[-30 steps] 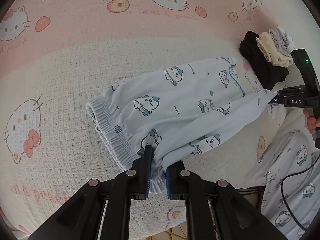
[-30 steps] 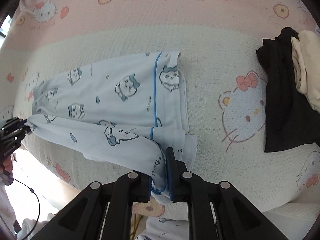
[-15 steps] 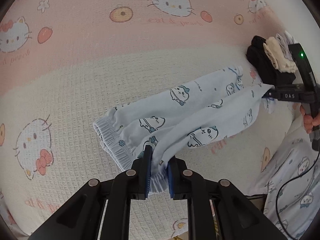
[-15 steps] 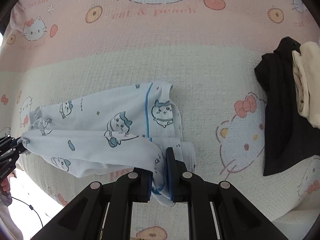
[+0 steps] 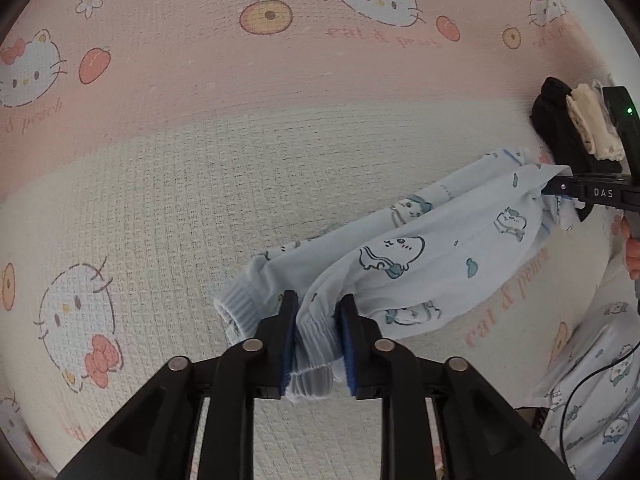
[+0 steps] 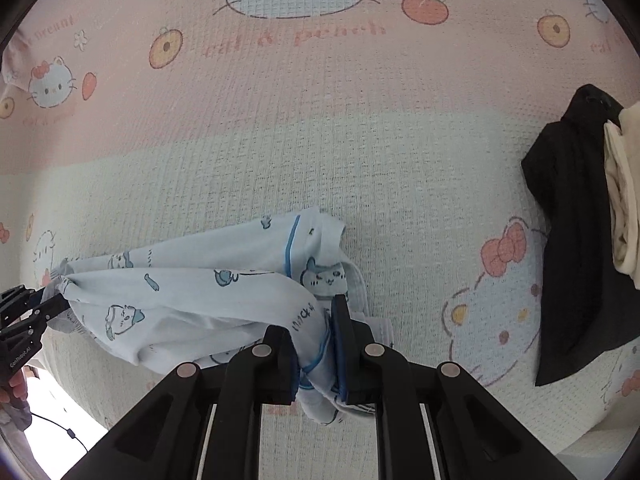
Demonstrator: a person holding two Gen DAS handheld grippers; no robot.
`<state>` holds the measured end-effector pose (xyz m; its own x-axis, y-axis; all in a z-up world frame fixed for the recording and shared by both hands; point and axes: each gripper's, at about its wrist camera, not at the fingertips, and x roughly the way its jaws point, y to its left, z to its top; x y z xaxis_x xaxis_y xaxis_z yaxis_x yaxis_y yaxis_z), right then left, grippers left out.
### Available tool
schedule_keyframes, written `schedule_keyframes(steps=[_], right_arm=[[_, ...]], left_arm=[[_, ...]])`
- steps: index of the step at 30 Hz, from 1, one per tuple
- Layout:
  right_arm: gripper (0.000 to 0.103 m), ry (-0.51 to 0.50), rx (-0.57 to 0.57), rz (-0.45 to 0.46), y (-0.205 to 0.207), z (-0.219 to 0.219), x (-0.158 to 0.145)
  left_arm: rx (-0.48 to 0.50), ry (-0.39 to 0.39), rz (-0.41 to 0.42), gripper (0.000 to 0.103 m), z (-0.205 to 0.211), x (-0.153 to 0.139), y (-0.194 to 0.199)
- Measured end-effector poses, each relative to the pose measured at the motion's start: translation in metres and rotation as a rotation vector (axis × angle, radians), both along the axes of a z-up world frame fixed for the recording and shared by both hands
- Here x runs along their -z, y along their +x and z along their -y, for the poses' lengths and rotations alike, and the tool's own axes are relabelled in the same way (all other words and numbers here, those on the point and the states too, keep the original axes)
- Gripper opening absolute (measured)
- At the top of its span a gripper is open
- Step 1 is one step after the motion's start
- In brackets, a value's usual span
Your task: Fold clothes
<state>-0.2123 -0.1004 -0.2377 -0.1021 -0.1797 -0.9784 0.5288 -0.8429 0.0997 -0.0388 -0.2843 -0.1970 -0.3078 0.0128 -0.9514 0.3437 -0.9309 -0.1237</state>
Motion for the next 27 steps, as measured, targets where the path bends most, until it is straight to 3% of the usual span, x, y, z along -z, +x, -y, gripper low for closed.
schedule_keyframes(steps=[8, 12, 17, 20, 22, 27], right_arm=[[0.015, -0.024, 0.055, 0.075, -0.018, -0.004, 0.033], [0.016, 0.002, 0.037, 0.050, -0.017, 0.000, 0.036], [0.017, 0.045, -0.013, -0.006, -0.009, 0.015, 0.043], [0.031, 0.069, -0.006, -0.041, -0.005, 0.015, 0.042], [0.063, 0.091, 0.007, -0.073, -0.002, 0.010, 0.040], [0.065, -0.041, 0.076, -0.056, 0.001, -0.025, 0.023]], left_arm=[[-0.026, -0.018, -0.009, 0.028, 0.009, 0.025, -0.004], [-0.018, -0.079, -0.044, 0.029, 0.001, 0.025, 0.000], [-0.105, -0.024, -0.075, 0.029, 0.008, 0.017, 0.011], [-0.169, 0.046, -0.116, 0.039, 0.018, 0.002, 0.022], [-0.200, 0.055, -0.155, 0.066, 0.023, -0.010, 0.032], [-0.248, 0.062, -0.213, 0.069, 0.031, -0.033, 0.060]])
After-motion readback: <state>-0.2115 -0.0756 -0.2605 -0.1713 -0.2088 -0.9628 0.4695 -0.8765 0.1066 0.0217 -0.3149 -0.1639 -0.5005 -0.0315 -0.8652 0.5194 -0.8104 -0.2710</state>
